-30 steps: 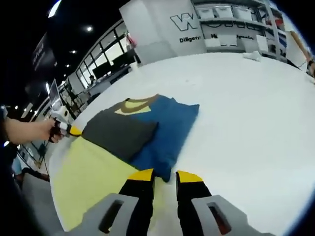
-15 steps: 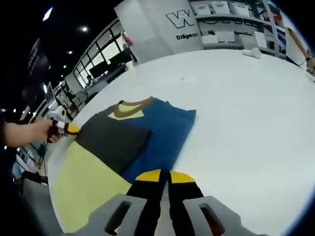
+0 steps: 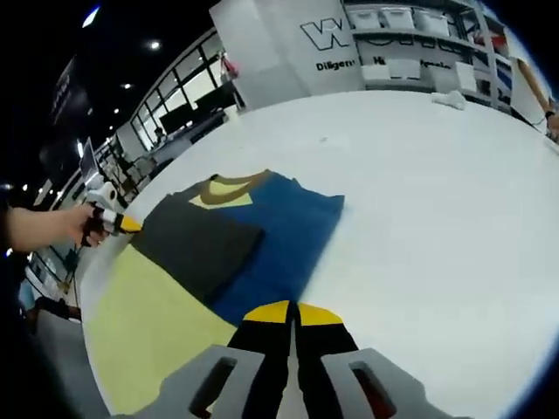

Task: Fold the garment on the visible template until the final outline fits inside the template.

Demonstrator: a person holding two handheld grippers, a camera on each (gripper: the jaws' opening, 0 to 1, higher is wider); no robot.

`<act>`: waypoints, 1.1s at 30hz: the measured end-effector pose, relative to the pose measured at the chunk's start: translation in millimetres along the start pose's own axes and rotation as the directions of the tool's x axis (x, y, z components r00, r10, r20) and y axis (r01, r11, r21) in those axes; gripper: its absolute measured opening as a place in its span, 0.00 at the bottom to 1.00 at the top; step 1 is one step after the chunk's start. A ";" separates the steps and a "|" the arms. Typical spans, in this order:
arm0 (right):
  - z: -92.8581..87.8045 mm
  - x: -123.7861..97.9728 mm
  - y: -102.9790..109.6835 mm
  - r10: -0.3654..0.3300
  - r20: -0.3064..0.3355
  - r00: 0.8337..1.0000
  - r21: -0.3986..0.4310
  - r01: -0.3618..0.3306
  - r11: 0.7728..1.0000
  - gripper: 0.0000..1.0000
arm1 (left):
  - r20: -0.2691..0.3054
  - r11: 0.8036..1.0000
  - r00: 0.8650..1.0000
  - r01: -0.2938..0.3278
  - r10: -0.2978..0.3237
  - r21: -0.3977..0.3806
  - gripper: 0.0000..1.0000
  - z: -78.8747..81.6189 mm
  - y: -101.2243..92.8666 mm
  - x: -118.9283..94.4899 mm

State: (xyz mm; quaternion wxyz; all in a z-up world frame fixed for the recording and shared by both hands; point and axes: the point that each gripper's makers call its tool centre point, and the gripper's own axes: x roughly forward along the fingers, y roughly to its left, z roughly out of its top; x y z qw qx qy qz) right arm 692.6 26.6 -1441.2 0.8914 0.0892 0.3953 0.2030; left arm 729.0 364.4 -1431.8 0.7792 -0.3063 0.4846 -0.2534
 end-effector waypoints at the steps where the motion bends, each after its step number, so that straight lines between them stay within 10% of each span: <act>1: 1.1 -0.5 -0.6 -0.002 0.001 1.000 0.001 0.002 1.000 0.00 | 0.007 1.000 1.000 0.000 0.000 -0.016 0.17 3.4 0.0 1.0; 10: 21.5 11.9 -7.1 -0.026 0.027 0.999 0.014 0.026 1.000 0.11 | 0.018 0.999 0.999 -0.044 0.044 -0.019 0.09 27.1 6.6 11.4; 33: 30.2 22.7 -13.2 -0.022 0.017 1.000 0.009 0.022 1.000 0.00 | 0.052 0.997 0.996 -0.078 0.078 0.002 0.01 38.8 15.9 12.7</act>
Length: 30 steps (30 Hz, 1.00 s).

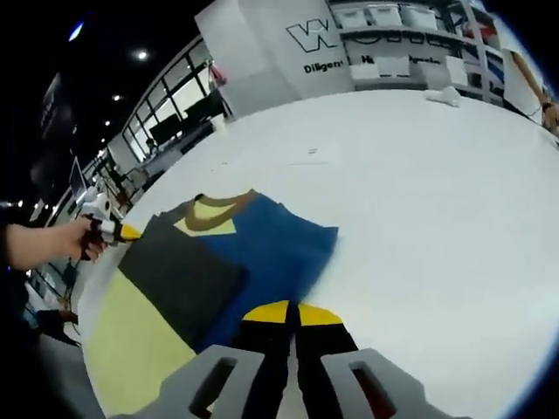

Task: Fold the garment on the visible template until the final outline fits inside the template.

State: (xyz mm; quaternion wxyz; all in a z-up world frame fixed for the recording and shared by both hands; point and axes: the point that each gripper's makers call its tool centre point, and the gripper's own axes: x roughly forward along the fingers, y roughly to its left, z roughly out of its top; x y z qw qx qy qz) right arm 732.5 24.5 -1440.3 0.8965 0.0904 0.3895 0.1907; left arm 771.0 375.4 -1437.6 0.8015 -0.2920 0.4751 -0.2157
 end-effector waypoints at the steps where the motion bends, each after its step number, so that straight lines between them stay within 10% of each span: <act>1: 0.0 -0.7 -1.2 -0.006 -0.001 1.000 -0.008 0.006 1.000 0.00 | 0.004 1.000 1.000 -0.005 0.005 0.003 0.01 0.6 0.6 -0.3; 9: 2.8 -5.1 -0.2 -0.001 0.019 1.000 0.052 0.000 0.999 0.00 | 0.016 1.000 1.000 -0.002 0.002 -0.016 0.03 -0.8 -1.0 0.6; 14: 0.0 -15.0 3.7 0.006 0.019 1.000 0.044 -0.007 0.999 0.05 | 0.036 1.000 0.999 0.013 -0.013 -0.007 0.21 -0.3 -12.3 -10.0; 30: -39.0 -33.0 14.0 0.016 -0.039 0.999 0.118 -0.012 0.993 0.01 | -0.108 1.000 0.994 -0.002 0.005 0.019 0.04 -62.2 -8.3 -27.3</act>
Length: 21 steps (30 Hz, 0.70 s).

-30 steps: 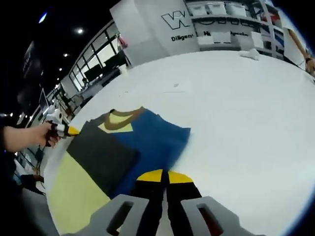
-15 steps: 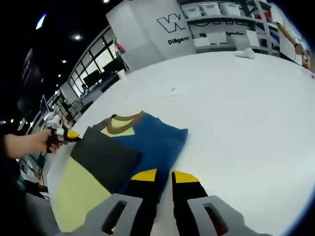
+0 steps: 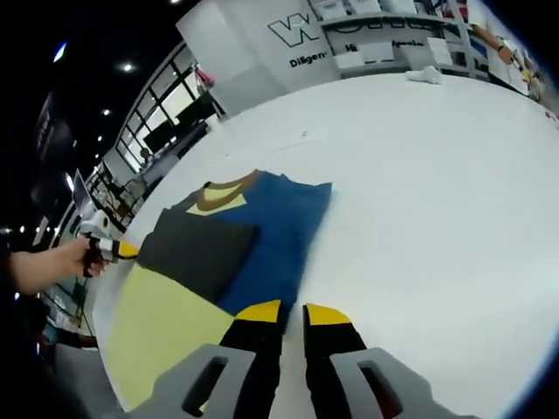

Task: Fold the garment on the visible template until the final outline fits inside the template.

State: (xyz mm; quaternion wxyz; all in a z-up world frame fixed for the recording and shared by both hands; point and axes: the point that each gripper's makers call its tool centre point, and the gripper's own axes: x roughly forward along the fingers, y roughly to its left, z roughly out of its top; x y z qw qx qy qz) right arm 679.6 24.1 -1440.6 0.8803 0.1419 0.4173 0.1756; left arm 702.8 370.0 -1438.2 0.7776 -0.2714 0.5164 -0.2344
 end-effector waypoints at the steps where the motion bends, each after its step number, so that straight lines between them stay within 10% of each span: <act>1: -1.2 0.4 0.6 0.003 -0.006 1.000 0.005 -0.003 1.000 0.00 | -0.001 1.000 1.000 -0.010 0.010 0.014 0.02 -0.8 1.3 1.4; 21: -3.2 -0.3 -7.0 0.013 -0.033 0.999 -0.043 -0.014 0.999 0.00 | 0.065 1.000 0.998 -0.021 0.022 -0.016 0.01 8.6 8.3 -0.7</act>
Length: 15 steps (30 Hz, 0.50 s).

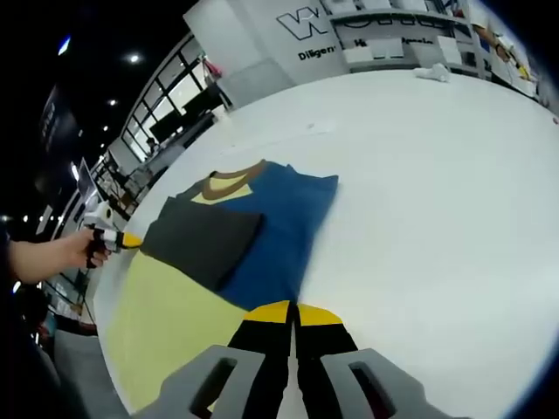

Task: Fold the garment on the visible template until the final outline fits inside the template.

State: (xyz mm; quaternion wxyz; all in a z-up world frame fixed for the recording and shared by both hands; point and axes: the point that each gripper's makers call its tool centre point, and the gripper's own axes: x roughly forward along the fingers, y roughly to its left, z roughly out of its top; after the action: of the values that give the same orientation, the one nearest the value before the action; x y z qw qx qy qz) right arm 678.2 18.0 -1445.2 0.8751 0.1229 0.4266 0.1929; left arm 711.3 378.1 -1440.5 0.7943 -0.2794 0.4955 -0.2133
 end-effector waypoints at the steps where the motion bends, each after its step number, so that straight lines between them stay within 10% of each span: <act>1: 0.1 -0.6 -0.2 -0.002 0.001 1.000 -0.007 0.002 1.000 0.00 | -0.008 1.000 1.000 0.003 -0.003 -0.005 0.01 -0.7 0.3 0.1; 7: 1.7 -0.1 0.5 -0.004 0.018 1.000 0.046 0.003 0.999 0.00 | -0.035 0.999 0.999 0.034 -0.035 -0.020 0.03 -8.9 -3.3 -3.3; 11: 3.6 0.6 3.2 -0.009 0.026 1.000 0.044 0.008 0.999 0.01 | -0.008 0.997 0.997 0.072 -0.072 -0.022 0.23 -3.4 -18.6 2.0; 15: 5.5 2.2 7.9 -0.002 0.031 1.000 0.021 0.001 1.000 0.06 | -0.049 0.998 0.998 0.048 -0.046 0.033 0.16 -10.9 -20.5 10.9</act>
State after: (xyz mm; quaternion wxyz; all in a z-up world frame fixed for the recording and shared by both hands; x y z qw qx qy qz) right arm 682.0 25.8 -1440.4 0.8803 0.1347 0.4151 0.1859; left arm 704.7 353.5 -1438.2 0.7815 -0.2723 0.5041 -0.2469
